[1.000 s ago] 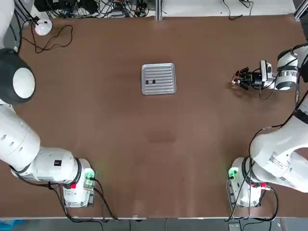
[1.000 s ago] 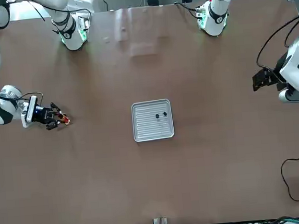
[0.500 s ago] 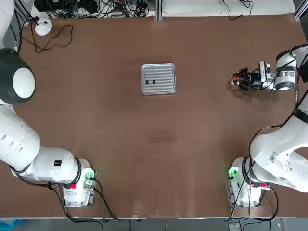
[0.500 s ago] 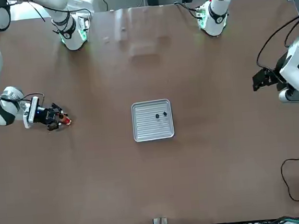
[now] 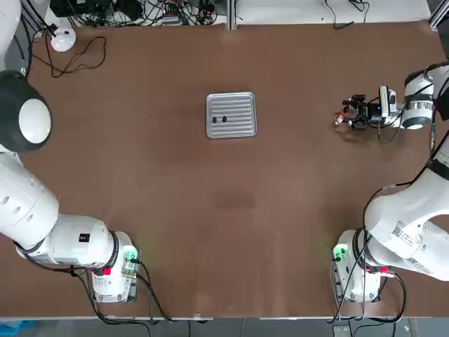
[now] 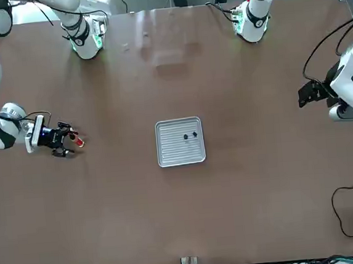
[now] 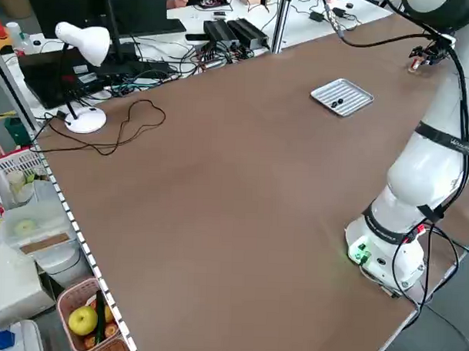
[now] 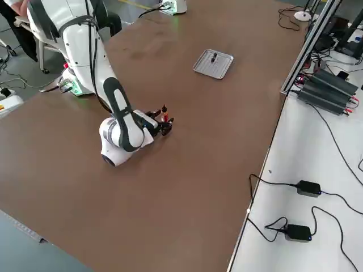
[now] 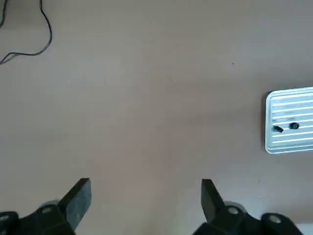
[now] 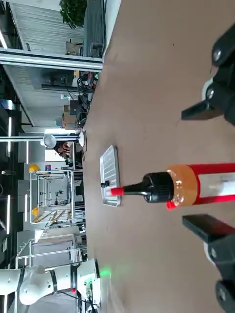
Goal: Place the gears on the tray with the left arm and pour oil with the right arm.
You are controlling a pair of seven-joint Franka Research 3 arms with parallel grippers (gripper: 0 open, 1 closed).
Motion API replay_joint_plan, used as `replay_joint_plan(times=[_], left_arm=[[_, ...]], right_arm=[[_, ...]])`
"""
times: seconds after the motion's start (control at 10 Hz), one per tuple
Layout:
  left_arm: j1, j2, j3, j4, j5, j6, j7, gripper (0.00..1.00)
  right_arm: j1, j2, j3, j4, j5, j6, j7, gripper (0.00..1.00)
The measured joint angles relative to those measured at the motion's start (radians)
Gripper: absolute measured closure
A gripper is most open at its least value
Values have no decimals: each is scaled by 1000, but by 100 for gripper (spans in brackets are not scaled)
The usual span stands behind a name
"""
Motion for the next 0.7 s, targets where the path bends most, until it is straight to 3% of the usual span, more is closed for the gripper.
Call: replay_joint_plan(times=[0.1, 0.4, 0.7], left_arm=[[0, 0, 0, 0, 0, 0, 0, 1], [0, 0, 0, 0, 0, 0, 0, 1], [0, 0, 0, 0, 0, 0, 0, 1]], right_arm=[[0, -3, -11, 13, -9, 5, 0, 0], [8, -35, -59, 71, -125, 17, 32, 0], [33, -153, -86, 86, -240, 41, 116, 0]])
